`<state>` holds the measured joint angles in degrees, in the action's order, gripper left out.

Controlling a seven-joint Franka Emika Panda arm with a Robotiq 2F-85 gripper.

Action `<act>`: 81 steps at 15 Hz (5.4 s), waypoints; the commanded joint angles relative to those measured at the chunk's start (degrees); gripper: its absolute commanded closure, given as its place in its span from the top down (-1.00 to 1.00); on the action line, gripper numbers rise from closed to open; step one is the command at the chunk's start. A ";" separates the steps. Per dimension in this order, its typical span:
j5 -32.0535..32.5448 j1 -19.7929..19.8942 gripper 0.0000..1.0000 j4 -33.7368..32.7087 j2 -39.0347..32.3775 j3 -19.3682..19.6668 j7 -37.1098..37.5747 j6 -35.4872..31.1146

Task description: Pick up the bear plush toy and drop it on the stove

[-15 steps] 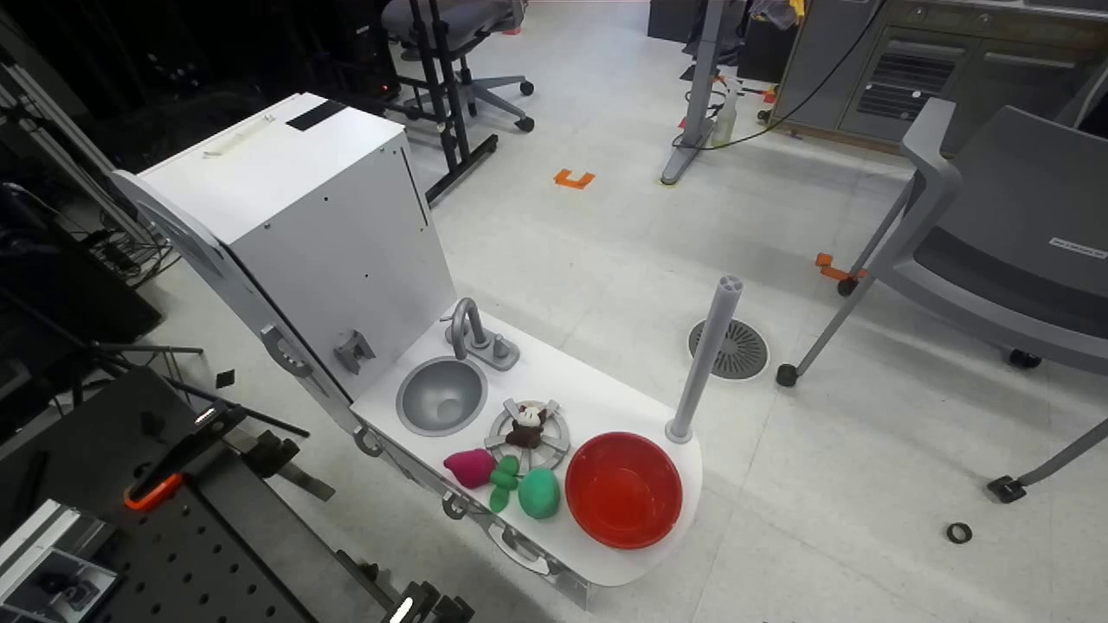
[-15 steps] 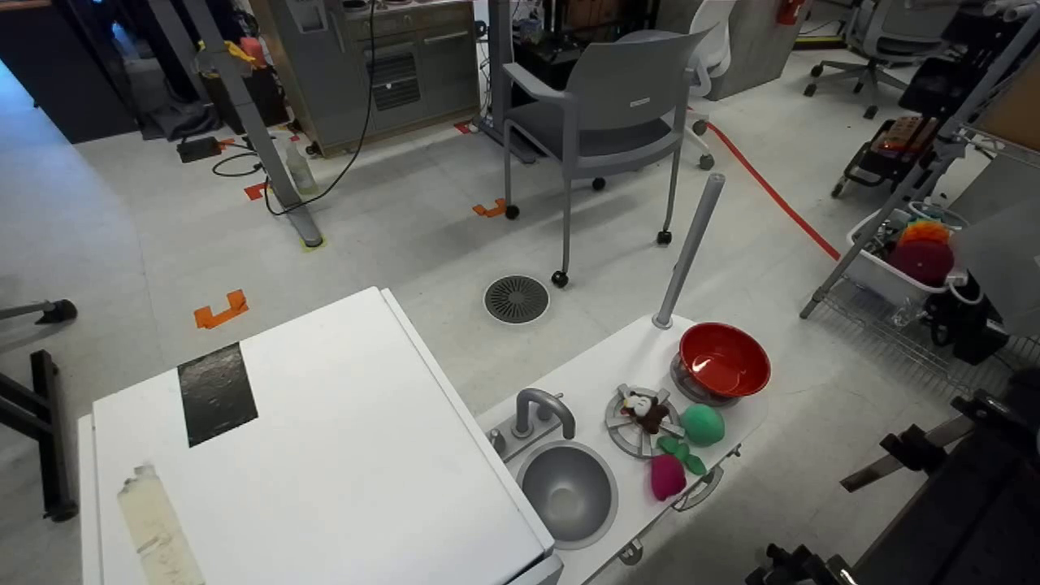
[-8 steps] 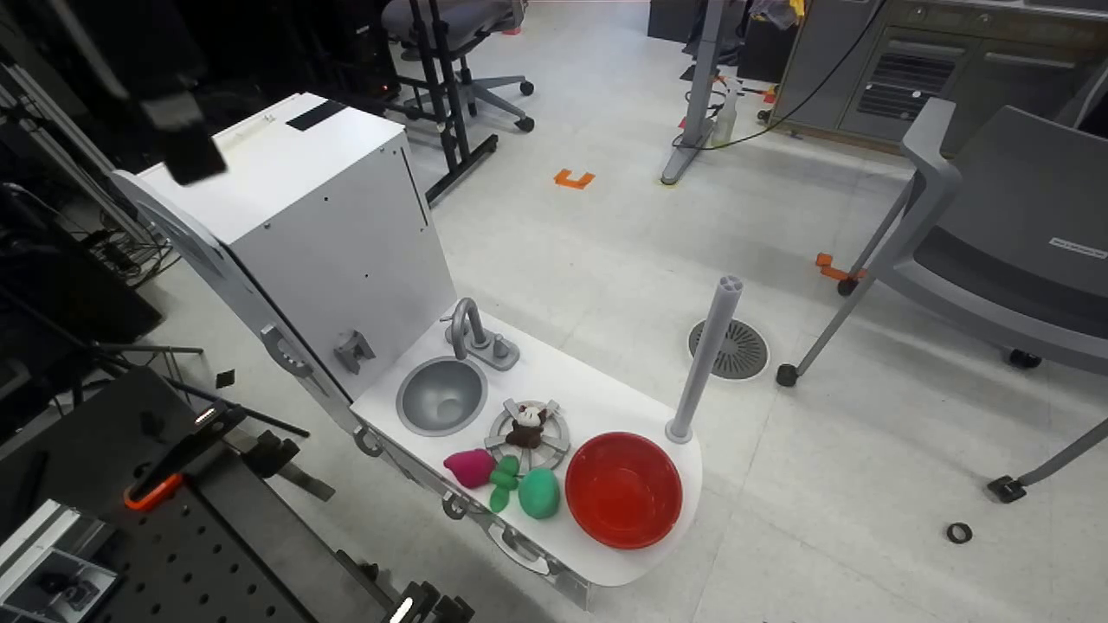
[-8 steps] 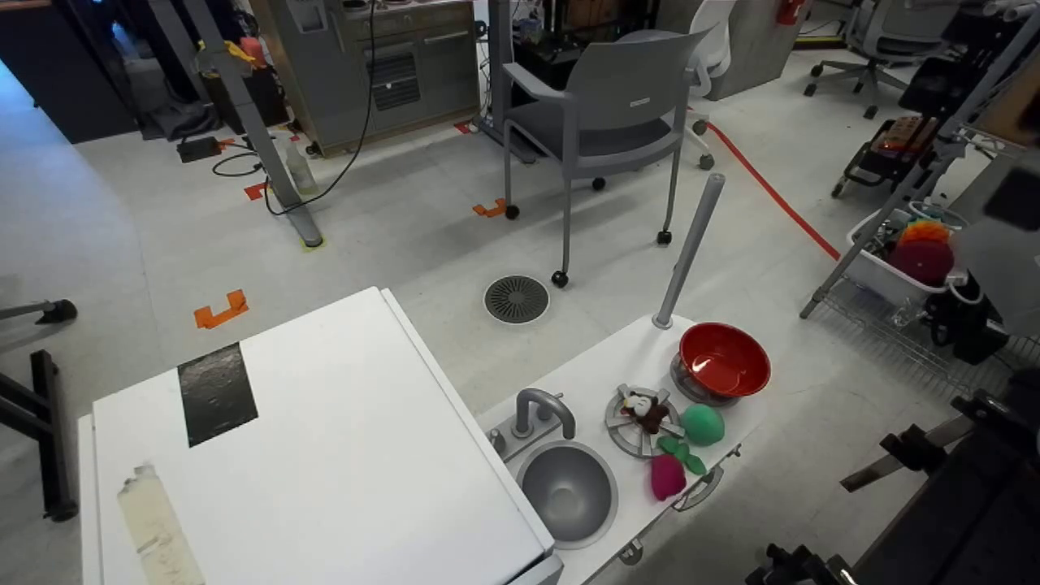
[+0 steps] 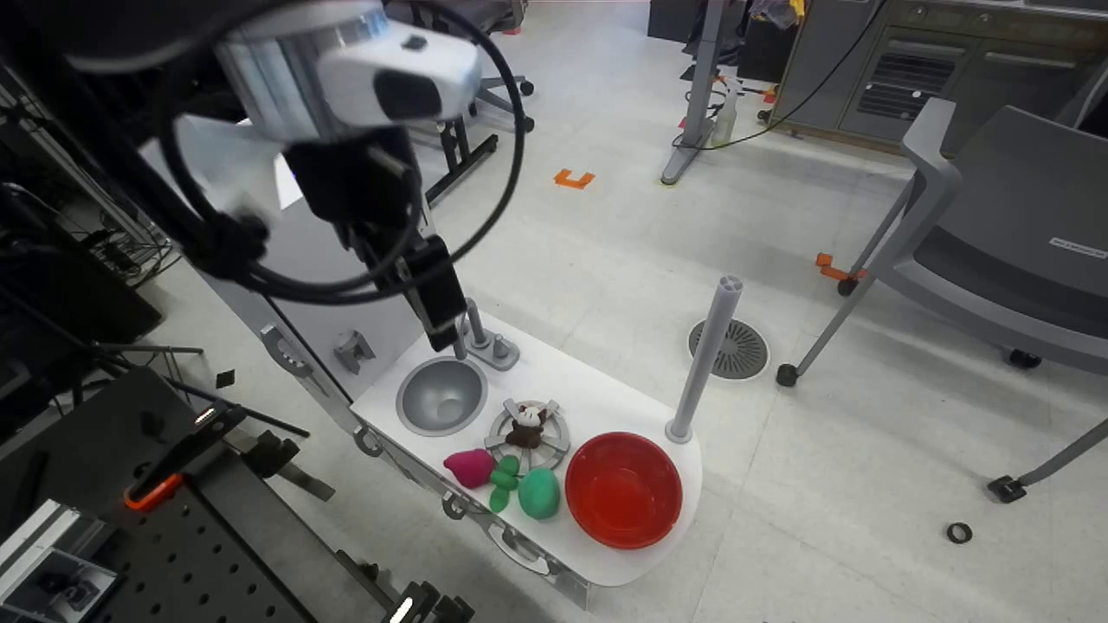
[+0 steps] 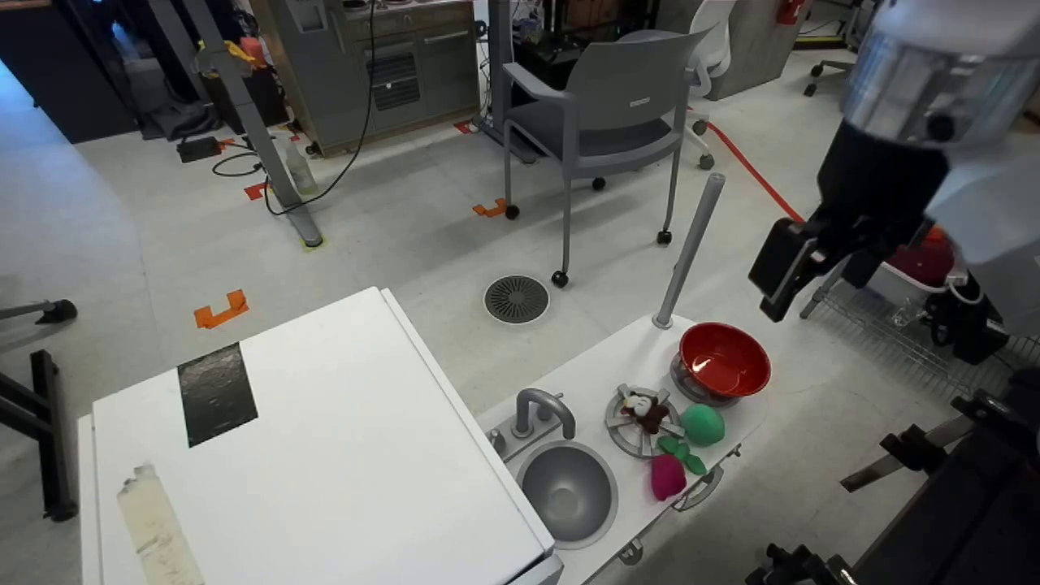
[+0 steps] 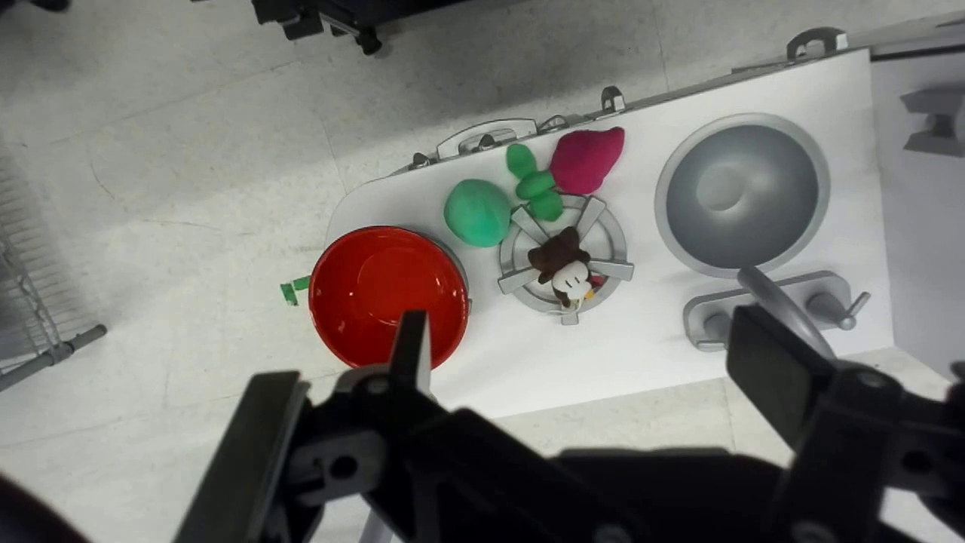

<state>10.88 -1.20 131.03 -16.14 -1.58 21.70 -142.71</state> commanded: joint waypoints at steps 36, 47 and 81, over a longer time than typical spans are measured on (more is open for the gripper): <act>-9.21 -11.96 -1.00 -66.46 -69.05 13.12 11.50 6.85; -10.92 -11.47 -0.99 -74.08 -70.02 9.39 11.09 5.93; -19.06 -7.96 0.43 -68.64 -69.03 5.84 11.91 13.08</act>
<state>-9.09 -8.28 62.71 -85.17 3.18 31.74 -131.30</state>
